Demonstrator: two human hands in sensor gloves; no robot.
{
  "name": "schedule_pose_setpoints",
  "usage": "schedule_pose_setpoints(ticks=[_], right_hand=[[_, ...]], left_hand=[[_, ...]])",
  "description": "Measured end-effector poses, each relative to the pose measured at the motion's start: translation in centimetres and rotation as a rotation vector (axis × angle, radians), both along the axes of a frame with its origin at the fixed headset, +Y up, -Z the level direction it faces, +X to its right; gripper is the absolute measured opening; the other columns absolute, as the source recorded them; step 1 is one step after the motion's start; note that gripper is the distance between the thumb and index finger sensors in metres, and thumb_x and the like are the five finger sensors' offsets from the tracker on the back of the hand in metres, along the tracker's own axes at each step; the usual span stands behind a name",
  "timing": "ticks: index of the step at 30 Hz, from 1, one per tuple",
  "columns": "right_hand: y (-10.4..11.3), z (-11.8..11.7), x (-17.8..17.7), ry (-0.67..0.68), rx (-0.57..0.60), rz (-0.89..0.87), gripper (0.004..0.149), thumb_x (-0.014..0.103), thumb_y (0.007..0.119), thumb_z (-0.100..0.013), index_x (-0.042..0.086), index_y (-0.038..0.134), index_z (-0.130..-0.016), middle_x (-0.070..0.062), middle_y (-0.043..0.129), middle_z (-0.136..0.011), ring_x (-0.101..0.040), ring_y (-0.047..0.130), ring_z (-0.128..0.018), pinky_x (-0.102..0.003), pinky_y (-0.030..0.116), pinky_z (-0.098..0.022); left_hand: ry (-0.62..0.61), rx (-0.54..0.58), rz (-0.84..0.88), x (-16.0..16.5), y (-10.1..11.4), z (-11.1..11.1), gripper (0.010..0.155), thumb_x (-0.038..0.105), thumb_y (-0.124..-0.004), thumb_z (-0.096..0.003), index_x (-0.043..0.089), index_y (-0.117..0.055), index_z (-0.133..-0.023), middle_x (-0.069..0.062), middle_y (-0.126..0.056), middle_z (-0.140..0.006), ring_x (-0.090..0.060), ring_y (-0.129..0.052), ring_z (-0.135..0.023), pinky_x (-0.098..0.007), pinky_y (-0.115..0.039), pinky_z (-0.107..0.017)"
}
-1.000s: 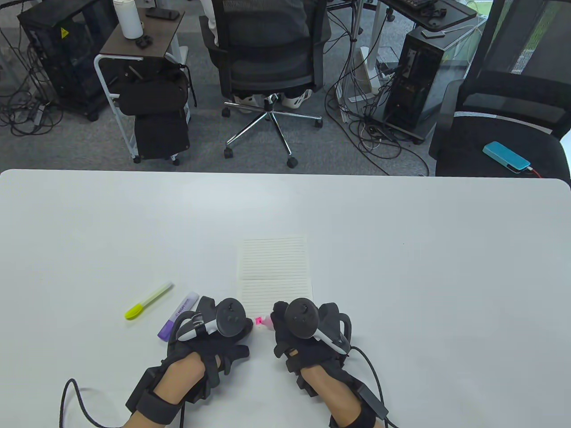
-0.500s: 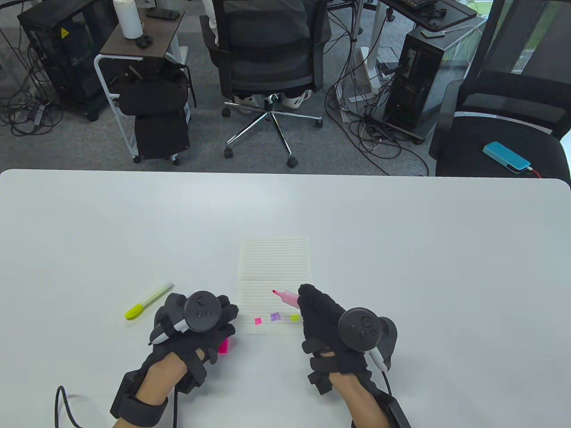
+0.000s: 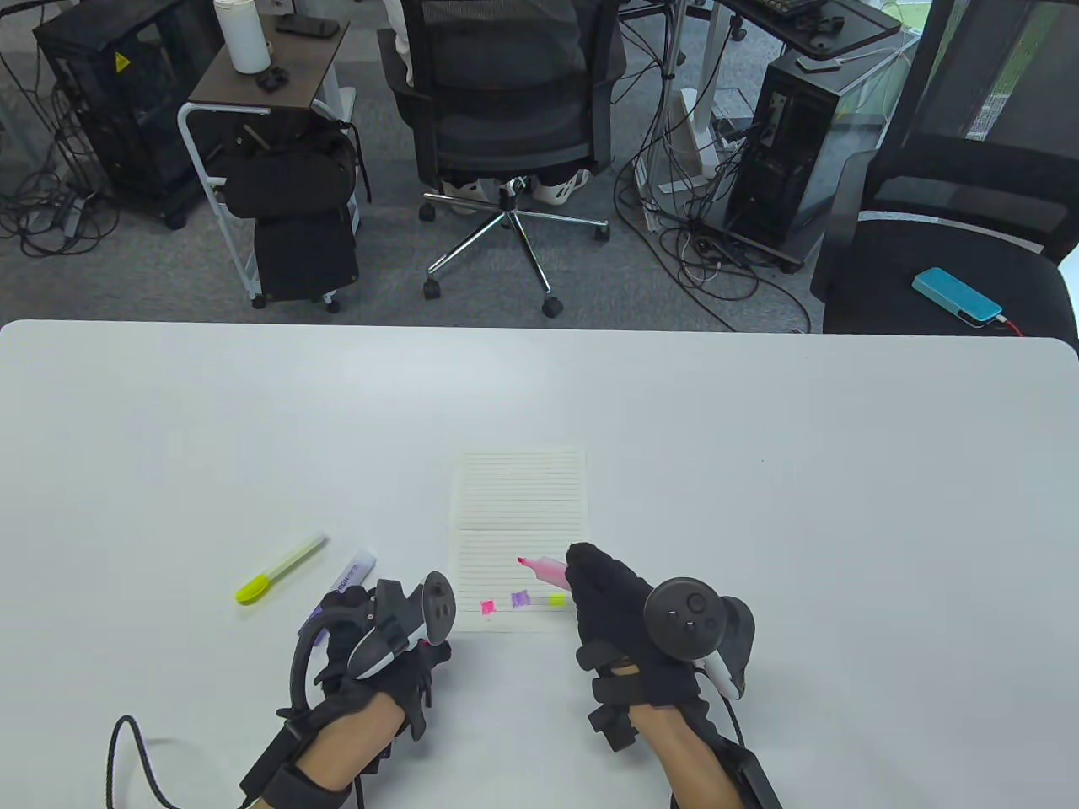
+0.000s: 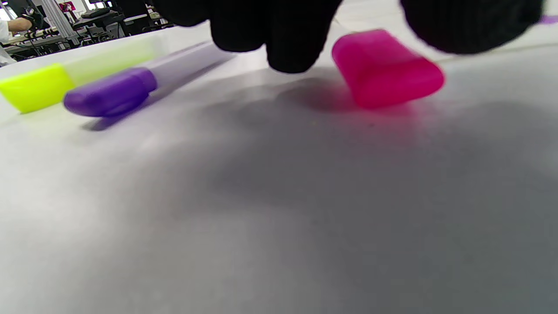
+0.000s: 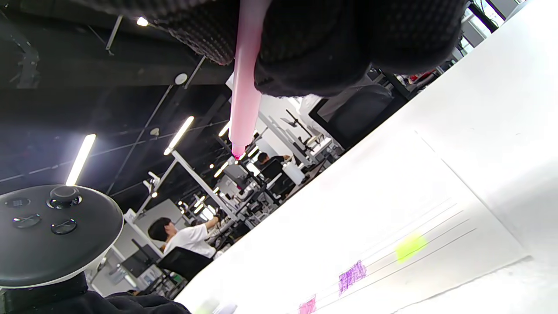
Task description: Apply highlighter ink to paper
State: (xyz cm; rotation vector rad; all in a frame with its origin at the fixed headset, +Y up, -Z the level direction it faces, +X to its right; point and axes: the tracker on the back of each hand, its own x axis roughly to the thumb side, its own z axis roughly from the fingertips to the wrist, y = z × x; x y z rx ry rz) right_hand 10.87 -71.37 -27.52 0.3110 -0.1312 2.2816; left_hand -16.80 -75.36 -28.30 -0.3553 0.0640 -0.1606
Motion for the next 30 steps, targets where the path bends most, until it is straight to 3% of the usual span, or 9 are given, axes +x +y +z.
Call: schedule_pose_setpoints(ticks=[9,13,17,20,22,30], right_hand=[[-0.2,-0.1,-0.1,0.026,-0.018,0.002,0.039,0.035,0.070,-0.067,0.016,0.070,-0.101,-0.014,0.088,-0.076,-0.022,0.093,-0.044,-0.047,0.080,-0.043],[-0.5,-0.4,-0.3,0.085,-0.050,-0.011,0.039,0.035,0.071,-0.066,0.016,0.070,-0.101,-0.014,0.088,-0.075,-0.022,0.093,-0.044,-0.047,0.080,-0.043],[-0.7,-0.7,-0.6,0.193,-0.085,-0.034,0.039,0.035,0.071,-0.066,0.016,0.071,-0.100,-0.014,0.089,-0.075,-0.022,0.093,-0.043,-0.047,0.080,-0.042],[-0.8,-0.8,-0.8,0.257,-0.091,-0.086,0.039,0.035,0.072,-0.066,0.016,0.072,-0.100,-0.014,0.089,-0.074,-0.022,0.093,-0.042,-0.047,0.080,-0.042],[-0.7,-0.8,-0.9,0.275,-0.084,-0.110,0.039,0.035,0.072,-0.066,0.016,0.072,-0.100,-0.014,0.089,-0.074,-0.021,0.093,-0.042,-0.047,0.080,-0.042],[-0.8,-0.7,-1.7,0.343,-0.117,-0.077,0.039,0.035,0.073,-0.065,0.015,0.073,-0.099,-0.014,0.090,-0.072,-0.021,0.093,-0.041,-0.047,0.080,-0.041]], left_hand=[[-0.069,-0.052,0.023,0.3,-0.8,-0.6,0.064,0.055,-0.081,-0.0382,0.013,-0.075,-0.086,-0.008,-0.059,-0.104,-0.038,-0.051,-0.096,-0.064,-0.039,-0.073],[-0.173,-0.069,0.029,0.3,-1.1,-0.8,0.065,0.057,-0.079,-0.0408,0.008,-0.076,-0.083,-0.007,-0.059,-0.103,-0.038,-0.050,-0.097,-0.064,-0.037,-0.073],[-0.250,0.094,0.201,-0.3,0.7,-0.9,0.065,0.057,-0.079,-0.0399,0.007,-0.079,-0.081,-0.006,-0.060,-0.102,-0.038,-0.051,-0.097,-0.064,-0.038,-0.073],[-0.451,0.223,0.425,-0.5,2.3,-0.5,0.065,0.057,-0.079,-0.0397,0.008,-0.078,-0.082,-0.006,-0.059,-0.104,-0.037,-0.051,-0.098,-0.065,-0.039,-0.072],[-0.514,0.251,0.522,-0.2,2.7,-0.2,0.065,0.055,-0.082,-0.0391,0.008,-0.078,-0.083,-0.006,-0.059,-0.104,-0.038,-0.051,-0.098,-0.065,-0.040,-0.072],[-0.608,0.345,0.469,1.0,3.5,1.0,0.064,0.051,-0.088,-0.0367,0.010,-0.077,-0.085,-0.006,-0.061,-0.104,-0.037,-0.054,-0.099,-0.066,-0.042,-0.073]])
